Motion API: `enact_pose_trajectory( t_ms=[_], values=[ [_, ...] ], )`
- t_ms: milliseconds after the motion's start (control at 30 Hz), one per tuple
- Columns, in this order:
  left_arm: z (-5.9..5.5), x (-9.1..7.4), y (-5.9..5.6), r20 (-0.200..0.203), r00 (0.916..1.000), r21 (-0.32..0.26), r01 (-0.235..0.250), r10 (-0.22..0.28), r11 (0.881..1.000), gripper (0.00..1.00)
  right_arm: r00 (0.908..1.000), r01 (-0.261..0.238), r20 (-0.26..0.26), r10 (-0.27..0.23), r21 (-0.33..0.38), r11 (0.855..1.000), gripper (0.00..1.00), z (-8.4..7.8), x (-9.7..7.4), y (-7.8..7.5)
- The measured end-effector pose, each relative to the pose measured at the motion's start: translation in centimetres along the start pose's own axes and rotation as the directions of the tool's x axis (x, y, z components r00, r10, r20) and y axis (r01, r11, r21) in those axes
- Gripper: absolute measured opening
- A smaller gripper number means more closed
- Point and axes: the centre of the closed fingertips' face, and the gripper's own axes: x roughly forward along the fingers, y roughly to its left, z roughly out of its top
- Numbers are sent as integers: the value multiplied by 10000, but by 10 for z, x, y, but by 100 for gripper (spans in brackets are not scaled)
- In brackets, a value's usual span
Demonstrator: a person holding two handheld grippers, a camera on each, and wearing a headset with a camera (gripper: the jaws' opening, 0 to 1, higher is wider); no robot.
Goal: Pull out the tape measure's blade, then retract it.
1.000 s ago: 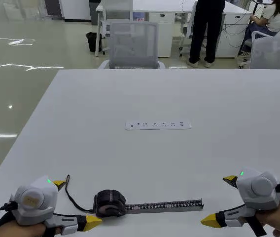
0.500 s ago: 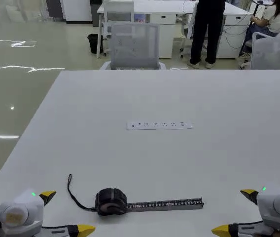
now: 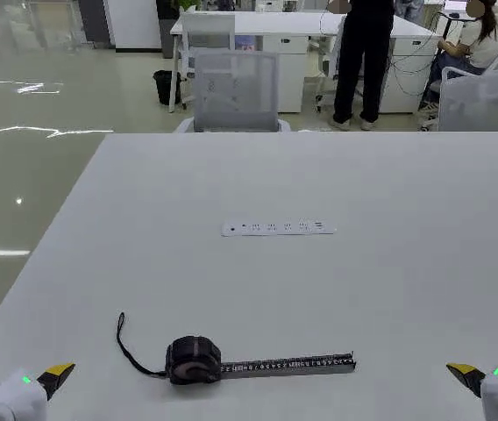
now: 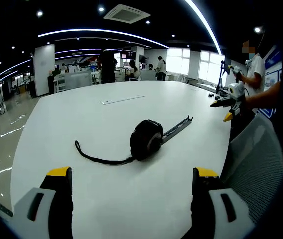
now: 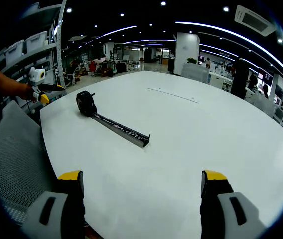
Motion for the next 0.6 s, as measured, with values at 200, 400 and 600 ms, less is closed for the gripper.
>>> enact_pose_trajectory(
  t_ms=[200, 400, 600],
  values=[
    [-8, -8, 0, -143, 9999, -226, -33, 30, 9997, 99, 9996, 257, -81, -257, 49, 9997, 100, -9, -9, 0],
    [-9, -9, 2, -117, 9998, -597, -168, 161, 9981, 99, 9992, 397, -38, -396, 135, 9991, 100, -9, -11, -3],
    [-8, -7, -1, -23, 9999, -540, -141, 140, 9984, 99, 9992, 383, -80, -382, 84, 9992, 100, -9, -8, -3]
  ],
)
